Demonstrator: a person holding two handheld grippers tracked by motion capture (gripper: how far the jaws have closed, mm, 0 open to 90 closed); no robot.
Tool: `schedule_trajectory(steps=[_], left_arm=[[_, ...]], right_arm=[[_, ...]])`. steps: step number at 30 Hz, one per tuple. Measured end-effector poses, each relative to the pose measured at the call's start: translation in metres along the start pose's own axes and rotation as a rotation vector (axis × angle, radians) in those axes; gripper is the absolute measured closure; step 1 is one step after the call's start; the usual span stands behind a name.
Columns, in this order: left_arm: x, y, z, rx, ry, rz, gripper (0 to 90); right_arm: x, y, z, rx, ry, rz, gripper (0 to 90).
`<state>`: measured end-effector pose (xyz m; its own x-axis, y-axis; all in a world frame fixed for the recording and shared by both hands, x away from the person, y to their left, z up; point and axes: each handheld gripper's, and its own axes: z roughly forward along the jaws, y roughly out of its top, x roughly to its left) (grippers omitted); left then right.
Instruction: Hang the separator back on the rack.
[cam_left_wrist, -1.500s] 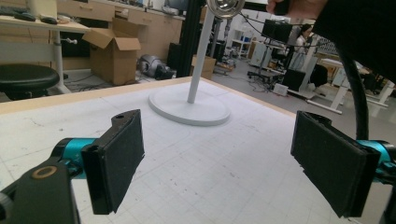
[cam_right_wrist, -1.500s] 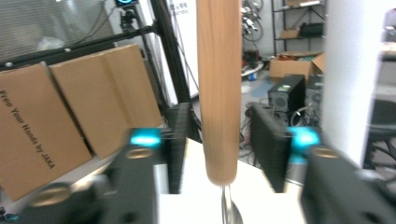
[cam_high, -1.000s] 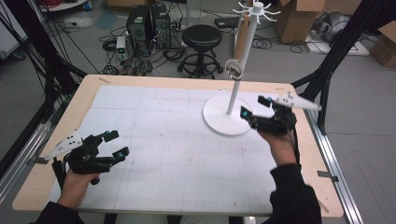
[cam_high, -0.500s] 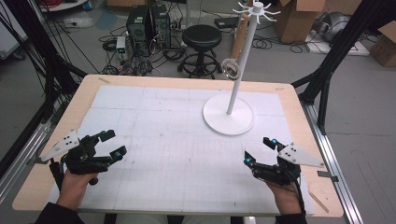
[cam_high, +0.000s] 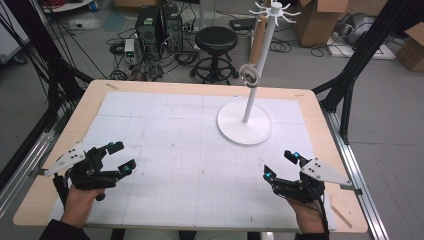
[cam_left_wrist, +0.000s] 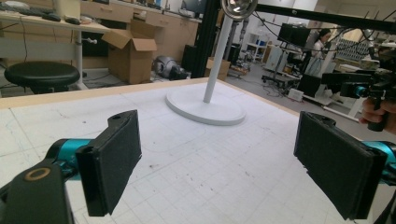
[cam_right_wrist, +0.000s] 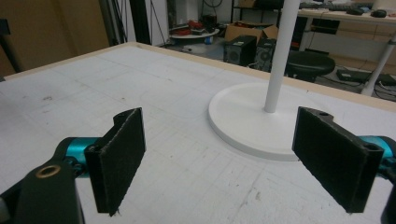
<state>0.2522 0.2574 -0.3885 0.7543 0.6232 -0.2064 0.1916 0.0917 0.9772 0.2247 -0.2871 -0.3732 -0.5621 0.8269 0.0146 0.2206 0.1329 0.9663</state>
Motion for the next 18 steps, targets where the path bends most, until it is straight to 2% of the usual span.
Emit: schedule_trajectory(steps=[18], left_arm=[[0.0013, 0.0001, -0.0001, -0.003, 0.005, -0.004, 15.3]], right_arm=[[-0.0029, -0.0021, 0.0007, 0.007, -0.005, 0.002, 15.9]])
